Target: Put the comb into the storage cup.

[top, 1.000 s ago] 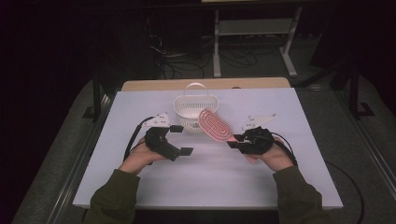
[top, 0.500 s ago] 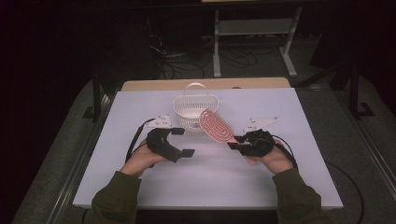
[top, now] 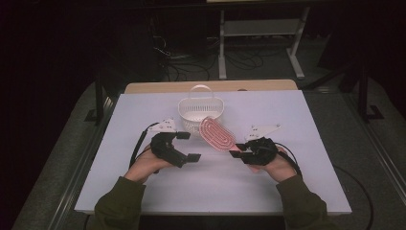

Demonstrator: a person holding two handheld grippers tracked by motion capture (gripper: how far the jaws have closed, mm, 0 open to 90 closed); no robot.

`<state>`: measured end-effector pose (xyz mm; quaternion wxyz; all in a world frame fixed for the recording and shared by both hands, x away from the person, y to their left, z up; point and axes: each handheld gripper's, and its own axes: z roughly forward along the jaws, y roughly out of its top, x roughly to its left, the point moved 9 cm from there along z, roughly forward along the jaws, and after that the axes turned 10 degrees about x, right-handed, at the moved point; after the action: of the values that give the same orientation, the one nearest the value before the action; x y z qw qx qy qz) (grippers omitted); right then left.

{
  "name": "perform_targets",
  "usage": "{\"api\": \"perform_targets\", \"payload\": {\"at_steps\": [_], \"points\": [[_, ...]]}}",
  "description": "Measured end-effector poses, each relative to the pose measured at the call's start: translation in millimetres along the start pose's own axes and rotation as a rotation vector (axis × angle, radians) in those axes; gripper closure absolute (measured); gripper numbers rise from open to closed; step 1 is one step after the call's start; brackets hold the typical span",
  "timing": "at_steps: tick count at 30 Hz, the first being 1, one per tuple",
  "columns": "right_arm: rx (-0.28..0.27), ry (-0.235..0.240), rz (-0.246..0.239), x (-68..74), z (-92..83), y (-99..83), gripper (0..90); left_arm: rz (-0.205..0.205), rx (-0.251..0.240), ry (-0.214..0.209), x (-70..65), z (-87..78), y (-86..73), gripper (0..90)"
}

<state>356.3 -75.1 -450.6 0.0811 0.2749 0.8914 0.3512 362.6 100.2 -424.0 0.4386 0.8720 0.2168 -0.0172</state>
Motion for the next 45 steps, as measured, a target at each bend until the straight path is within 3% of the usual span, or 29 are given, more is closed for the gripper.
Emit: {"api": "perform_targets", "payload": {"at_steps": [16,30,45], "points": [[-0.008,0.046,-0.046,18.8,10.5,5.2,68.7,-0.012,-0.009,-0.005,-2.0,1.8,2.4,0.1],[-0.010,0.069,-0.078,31.8,18.8,8.0,68.7,-0.046,-0.022,0.009,-1.3,2.6,5.3,0.2],[0.009,0.067,-0.095,36.3,23.4,7.1,68.6,-0.074,-0.008,-0.003,-1.6,5.8,3.3,14.3]]}}
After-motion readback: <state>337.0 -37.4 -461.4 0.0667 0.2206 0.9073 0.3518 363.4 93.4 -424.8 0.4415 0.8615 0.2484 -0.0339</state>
